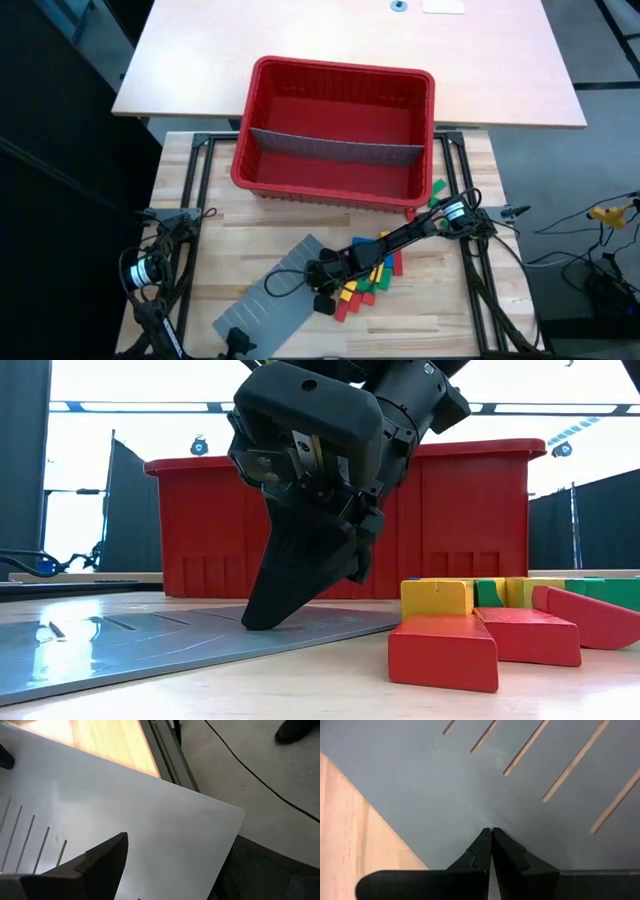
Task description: Sort blocks
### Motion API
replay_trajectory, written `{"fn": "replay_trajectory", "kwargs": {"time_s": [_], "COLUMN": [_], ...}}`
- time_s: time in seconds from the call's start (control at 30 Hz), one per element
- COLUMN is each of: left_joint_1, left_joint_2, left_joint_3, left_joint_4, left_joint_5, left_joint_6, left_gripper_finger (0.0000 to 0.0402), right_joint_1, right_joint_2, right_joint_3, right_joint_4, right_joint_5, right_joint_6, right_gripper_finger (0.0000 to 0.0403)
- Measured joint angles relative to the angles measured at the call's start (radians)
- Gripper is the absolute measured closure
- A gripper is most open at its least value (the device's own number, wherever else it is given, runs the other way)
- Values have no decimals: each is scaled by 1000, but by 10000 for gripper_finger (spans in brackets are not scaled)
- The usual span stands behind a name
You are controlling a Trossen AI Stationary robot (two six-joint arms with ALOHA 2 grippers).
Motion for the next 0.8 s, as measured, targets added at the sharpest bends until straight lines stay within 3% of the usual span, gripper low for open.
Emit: {"fn": "replay_trajectory", "kwargs": {"time_s": [0.33,0.53,0.8], "left_joint_1": [0,1,8], "left_joint_2": [0,-7,-7], "left_joint_3": [16,68,73], "left_joint_4": [-31,-167,-242], "left_joint_5": [-32,-127,-149], "left_joint_6": [-7,-48,-91], "left_gripper_finger": [89,90,90], "right_joint_1": [0,0,-2], "right_joint_2": [0,-1,0], "right_joint_3": [0,0,1], "right_joint_4": [5,-3,6], "right_joint_5": [-6,-7,-15], "right_joint_6": [16,19,18], "right_gripper_finger": [403,403,403]}}
